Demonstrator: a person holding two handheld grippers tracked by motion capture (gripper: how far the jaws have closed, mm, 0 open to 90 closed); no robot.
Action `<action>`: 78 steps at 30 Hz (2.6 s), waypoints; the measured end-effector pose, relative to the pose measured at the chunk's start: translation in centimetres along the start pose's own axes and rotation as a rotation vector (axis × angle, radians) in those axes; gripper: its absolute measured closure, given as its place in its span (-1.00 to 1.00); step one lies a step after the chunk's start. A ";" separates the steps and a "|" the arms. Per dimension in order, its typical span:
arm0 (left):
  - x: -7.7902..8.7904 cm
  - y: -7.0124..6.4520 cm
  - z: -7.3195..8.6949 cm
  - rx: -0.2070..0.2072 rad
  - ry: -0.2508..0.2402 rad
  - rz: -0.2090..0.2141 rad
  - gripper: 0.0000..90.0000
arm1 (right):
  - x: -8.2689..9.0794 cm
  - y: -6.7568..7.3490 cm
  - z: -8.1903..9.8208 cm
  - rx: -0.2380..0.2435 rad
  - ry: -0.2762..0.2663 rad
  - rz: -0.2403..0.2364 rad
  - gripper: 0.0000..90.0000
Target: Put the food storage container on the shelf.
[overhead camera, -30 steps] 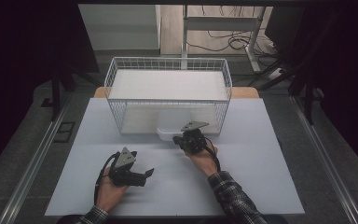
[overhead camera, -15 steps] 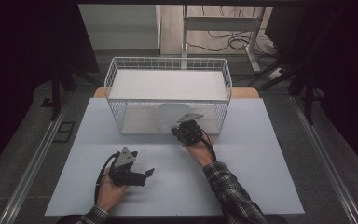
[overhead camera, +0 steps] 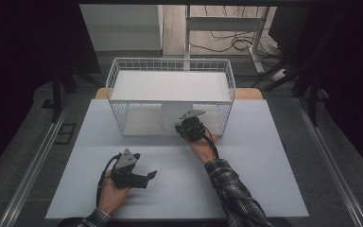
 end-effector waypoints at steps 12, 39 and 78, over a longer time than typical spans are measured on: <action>0.1 0.2 0.0 0.019 -0.007 0.007 -0.84 | 0.1 -0.1 -0.1 0.002 -0.009 -0.013 0.81; -0.1 0.1 -0.1 0.052 0.021 0.050 -0.83 | 3.0 2.4 1.9 -0.003 -0.017 -0.106 -0.16; 0.6 0.7 0.1 0.078 0.030 0.068 -0.86 | 8.8 3.4 5.6 0.007 -0.048 -0.105 -0.88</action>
Point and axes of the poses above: each handheld gripper's, and its own axes: x roughly backward along the jaws, z roughly out of its underside, y roughly to its left, the point moved 2 cm from there along -x, roughly forward along the jaws, and after that the axes turned 11 degrees about -z, right-handed, at the moved point
